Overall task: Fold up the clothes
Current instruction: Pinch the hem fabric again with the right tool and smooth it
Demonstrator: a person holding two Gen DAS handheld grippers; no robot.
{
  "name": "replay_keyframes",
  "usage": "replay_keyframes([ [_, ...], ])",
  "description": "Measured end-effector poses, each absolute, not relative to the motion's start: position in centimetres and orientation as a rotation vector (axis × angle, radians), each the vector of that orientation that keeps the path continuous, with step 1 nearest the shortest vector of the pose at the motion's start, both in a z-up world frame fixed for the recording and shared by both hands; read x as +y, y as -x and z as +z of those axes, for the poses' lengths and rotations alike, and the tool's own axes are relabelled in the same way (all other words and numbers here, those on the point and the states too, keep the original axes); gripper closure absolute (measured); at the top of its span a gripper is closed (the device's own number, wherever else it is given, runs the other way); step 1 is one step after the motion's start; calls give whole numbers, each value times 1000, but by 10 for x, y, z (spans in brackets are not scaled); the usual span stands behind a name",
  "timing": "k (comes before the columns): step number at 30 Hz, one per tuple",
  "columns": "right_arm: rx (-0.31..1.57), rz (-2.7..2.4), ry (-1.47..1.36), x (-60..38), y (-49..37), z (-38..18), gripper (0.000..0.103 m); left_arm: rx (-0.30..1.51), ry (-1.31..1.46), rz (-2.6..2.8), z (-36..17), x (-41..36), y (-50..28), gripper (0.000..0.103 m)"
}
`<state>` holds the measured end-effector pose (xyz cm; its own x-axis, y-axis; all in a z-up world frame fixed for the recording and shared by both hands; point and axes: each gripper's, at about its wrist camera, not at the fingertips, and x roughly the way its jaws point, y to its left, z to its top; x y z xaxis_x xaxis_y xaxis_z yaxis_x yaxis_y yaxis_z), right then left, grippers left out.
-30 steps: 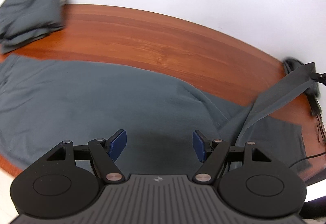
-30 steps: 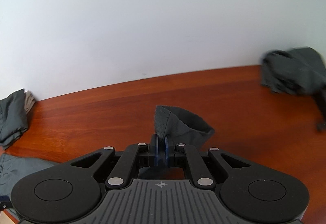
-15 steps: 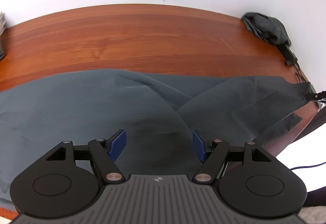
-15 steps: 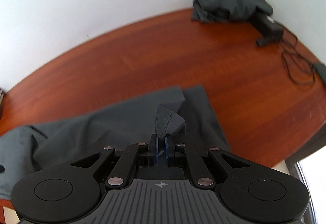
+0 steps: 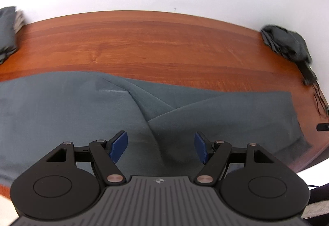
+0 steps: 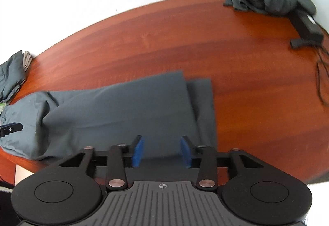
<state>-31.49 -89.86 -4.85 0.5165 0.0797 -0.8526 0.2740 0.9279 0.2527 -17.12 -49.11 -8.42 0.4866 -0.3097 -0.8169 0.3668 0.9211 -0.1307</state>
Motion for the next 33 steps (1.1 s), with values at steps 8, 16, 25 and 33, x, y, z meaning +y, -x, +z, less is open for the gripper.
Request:
replay_keyframes([
  [8, 1042, -12, -372, -948, 263, -74, 53, 980, -1, -309, -76, -519, 196, 27],
  [16, 1088, 94, -381, -963, 212, -110, 50, 972, 4, -238, -63, -536, 220, 26],
  [25, 1128, 168, -398, -967, 187, -131, 59, 986, 20, -175, -62, -537, 236, 26],
  [33, 1080, 234, -473, -970, 204, -103, 96, 992, 23, -174, -69, -542, 232, 26],
])
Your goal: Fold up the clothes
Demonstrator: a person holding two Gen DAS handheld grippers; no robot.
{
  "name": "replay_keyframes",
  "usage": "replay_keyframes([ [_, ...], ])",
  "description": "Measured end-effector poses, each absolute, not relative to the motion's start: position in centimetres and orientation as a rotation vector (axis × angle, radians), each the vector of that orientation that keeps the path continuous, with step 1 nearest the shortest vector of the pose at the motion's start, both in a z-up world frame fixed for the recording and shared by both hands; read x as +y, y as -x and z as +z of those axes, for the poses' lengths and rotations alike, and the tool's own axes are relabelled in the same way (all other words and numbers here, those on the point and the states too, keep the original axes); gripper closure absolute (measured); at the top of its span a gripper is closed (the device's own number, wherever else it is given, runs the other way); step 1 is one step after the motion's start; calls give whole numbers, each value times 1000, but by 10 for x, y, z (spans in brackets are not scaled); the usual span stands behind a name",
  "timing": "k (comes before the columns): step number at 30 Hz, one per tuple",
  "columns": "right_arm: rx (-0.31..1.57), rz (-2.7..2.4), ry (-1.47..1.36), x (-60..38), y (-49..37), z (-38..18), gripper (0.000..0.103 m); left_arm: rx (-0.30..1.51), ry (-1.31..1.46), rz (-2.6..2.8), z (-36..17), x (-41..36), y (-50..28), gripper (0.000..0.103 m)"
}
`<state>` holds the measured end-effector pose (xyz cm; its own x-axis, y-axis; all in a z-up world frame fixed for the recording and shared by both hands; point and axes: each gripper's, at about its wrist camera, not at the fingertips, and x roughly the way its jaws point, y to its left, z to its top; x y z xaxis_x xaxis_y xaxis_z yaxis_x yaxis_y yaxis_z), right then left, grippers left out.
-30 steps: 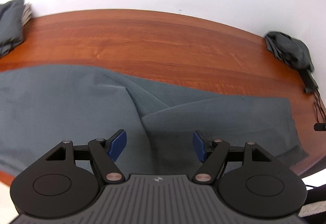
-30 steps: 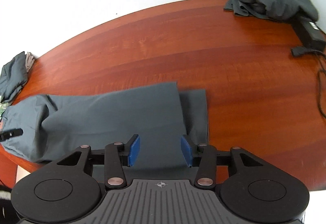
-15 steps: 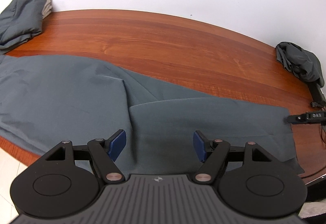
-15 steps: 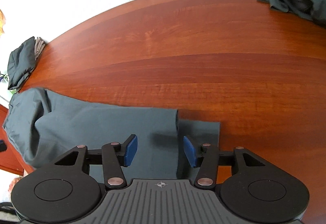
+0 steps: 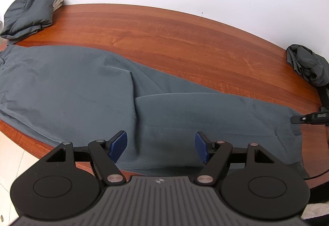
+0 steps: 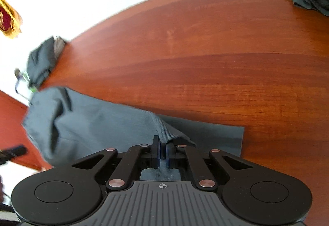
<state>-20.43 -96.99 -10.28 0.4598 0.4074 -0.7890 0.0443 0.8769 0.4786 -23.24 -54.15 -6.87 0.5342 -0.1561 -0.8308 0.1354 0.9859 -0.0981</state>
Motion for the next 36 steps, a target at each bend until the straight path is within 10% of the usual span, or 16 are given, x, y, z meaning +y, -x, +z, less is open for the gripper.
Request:
replay_keyframes([
  [11, 977, 172, -593, -984, 263, -17, 97, 1013, -3, -284, -83, -552, 221, 26],
  [21, 1090, 25, -543, -989, 285, -51, 88, 1018, -34, -323, -87, -550, 225, 26],
  [24, 1107, -20, -475, -988, 290, -59, 66, 1017, -38, -327, -86, -549, 227, 26],
  [36, 1067, -8, -504, -1001, 292, -71, 65, 1006, -49, -332, -81, -558, 240, 26],
])
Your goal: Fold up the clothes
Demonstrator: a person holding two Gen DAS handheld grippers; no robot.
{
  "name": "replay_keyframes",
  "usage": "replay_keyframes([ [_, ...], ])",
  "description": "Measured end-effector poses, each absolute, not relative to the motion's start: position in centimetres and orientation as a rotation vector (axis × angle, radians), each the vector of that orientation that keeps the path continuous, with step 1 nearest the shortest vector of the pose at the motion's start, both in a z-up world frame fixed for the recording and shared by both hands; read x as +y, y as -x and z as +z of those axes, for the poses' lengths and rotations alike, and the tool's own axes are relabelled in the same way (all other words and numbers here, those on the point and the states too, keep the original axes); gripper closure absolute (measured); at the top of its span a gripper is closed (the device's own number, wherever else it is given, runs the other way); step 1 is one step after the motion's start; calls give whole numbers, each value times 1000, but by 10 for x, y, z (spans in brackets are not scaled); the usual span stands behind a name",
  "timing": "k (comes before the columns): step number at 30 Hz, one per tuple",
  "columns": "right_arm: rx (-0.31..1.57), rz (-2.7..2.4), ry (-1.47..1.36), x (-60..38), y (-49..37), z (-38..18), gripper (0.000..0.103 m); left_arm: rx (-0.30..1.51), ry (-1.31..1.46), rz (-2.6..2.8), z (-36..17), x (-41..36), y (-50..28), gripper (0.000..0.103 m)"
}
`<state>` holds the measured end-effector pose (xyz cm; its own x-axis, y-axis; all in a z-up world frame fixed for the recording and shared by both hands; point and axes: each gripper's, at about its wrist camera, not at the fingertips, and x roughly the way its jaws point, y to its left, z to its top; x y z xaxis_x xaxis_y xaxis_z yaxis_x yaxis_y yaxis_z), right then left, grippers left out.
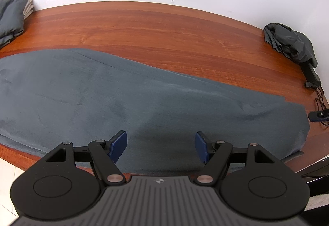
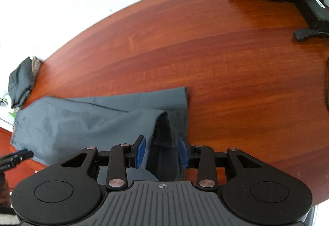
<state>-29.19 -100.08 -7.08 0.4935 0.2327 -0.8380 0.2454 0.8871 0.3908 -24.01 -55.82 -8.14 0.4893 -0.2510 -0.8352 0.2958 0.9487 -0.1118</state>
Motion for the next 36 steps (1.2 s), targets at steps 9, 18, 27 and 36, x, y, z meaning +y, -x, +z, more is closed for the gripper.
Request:
replay_keyframes([
  [9, 1016, -24, -237, -1006, 283, -87, 65, 988, -87, -344, -74, -566, 257, 26],
  [18, 959, 226, -128, -980, 275, -113, 60, 987, -119, -346, -68, -572, 263, 26],
  [27, 984, 282, -60, -961, 254, -131, 61, 976, -135, -358, -66, -581, 265, 26],
  [36, 991, 264, -46, -971, 277, -136, 65, 1006, -142, -462, -88, -608, 253, 26],
])
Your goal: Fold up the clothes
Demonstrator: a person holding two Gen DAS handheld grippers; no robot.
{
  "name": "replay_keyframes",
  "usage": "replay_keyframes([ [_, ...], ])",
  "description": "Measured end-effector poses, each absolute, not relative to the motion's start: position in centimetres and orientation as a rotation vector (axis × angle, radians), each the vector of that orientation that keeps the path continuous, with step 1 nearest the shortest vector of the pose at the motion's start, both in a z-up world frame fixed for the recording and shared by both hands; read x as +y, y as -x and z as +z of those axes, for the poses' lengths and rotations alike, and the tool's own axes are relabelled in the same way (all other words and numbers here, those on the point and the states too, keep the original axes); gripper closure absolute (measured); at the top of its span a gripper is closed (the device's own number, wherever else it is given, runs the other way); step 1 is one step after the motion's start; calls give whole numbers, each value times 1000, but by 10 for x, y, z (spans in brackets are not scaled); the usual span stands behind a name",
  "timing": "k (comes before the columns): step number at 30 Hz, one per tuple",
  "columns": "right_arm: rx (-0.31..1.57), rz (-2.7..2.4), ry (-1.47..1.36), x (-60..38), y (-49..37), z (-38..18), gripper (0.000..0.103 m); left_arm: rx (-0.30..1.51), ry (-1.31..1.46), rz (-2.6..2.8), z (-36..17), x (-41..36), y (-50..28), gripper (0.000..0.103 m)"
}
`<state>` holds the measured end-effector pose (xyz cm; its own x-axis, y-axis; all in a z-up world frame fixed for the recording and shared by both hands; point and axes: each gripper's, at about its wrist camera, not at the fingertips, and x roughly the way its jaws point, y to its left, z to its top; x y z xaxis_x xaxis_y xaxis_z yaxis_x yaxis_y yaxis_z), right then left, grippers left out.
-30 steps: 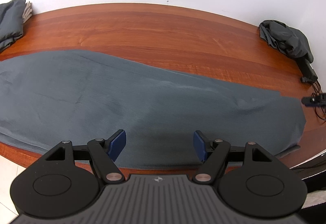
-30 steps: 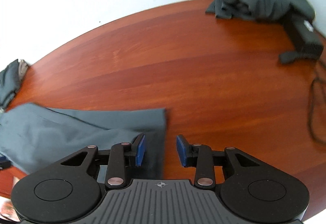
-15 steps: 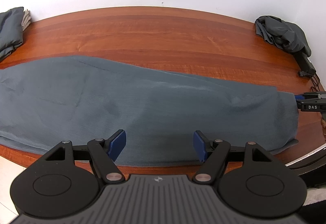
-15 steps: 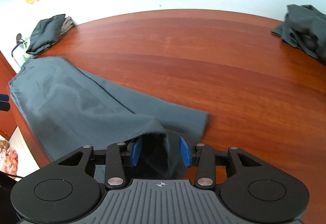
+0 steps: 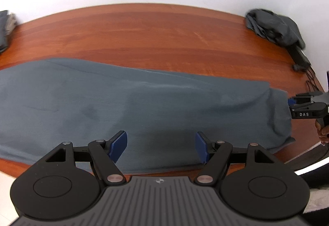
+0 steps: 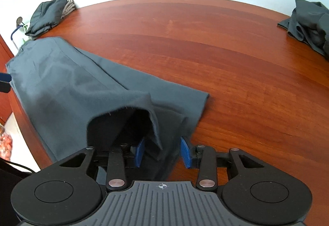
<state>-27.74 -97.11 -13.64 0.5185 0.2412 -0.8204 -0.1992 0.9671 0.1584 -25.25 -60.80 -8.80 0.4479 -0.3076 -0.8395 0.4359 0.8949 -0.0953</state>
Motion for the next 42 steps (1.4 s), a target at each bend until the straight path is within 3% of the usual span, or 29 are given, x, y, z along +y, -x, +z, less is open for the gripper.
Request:
replay_keyframes([
  [4, 956, 270, 5, -967, 281, -136, 67, 1027, -165, -567, -107, -637, 247, 26],
  [8, 942, 280, 50, -960, 276, -137, 87, 1037, -180, -694, -125, -661, 244, 26],
  [11, 928, 279, 66, -961, 275, -134, 94, 1108, -181, -780, -142, -677, 241, 27],
  [16, 787, 261, 161, -959, 285, -105, 98, 1192, -246, -852, -164, -694, 249, 30],
  [21, 663, 205, 330, -951, 284, -86, 97, 1171, -302, -863, -168, -700, 256, 27],
  [33, 826, 51, 326, -987, 261, -91, 93, 1163, -274, -816, -163, -702, 259, 27],
  [40, 833, 116, 131, -993, 266, -68, 73, 1067, -182, -736, -142, -694, 266, 27],
  [42, 841, 129, 114, -991, 266, -62, 73, 1051, -121, -690, -135, -688, 271, 27],
])
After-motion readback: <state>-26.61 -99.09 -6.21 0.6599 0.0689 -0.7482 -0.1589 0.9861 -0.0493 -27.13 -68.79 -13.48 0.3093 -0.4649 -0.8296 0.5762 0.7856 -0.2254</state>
